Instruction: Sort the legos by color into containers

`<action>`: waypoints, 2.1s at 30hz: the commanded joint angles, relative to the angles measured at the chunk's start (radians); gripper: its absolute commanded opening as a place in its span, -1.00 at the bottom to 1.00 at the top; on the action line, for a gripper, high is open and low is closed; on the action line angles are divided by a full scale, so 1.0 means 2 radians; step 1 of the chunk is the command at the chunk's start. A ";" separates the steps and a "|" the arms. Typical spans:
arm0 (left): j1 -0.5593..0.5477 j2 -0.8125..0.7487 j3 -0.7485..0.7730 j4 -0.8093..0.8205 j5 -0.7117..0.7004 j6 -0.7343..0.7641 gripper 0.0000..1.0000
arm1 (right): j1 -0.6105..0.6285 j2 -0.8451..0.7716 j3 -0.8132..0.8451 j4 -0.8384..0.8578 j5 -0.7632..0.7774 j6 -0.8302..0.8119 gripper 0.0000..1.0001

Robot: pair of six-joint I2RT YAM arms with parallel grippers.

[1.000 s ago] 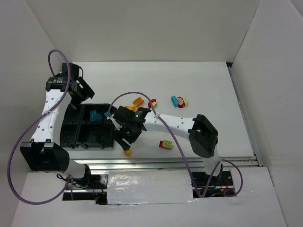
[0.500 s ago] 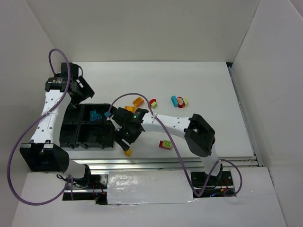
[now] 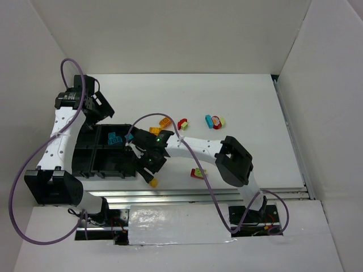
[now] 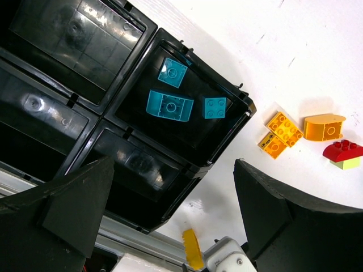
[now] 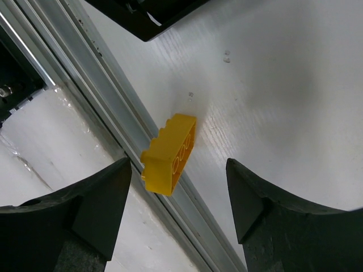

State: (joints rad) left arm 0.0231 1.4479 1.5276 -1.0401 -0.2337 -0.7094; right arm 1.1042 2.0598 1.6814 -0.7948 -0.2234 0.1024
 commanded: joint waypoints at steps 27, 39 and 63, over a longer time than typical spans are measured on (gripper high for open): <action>0.012 -0.024 0.030 -0.002 -0.027 -0.002 0.99 | -0.006 -0.006 0.057 0.004 0.024 0.034 -1.00; 0.015 -0.022 0.045 0.001 -0.014 0.003 0.99 | -0.041 0.059 0.277 -0.038 0.018 0.062 -1.00; 0.021 -0.062 0.058 -0.032 -0.041 -0.017 0.99 | -0.059 0.091 0.232 0.172 -0.089 0.157 0.67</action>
State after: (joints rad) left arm 0.0586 1.3331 1.6218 -1.1004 -0.2947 -0.7372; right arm 0.9974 2.2360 2.0796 -0.4953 -0.4217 0.4152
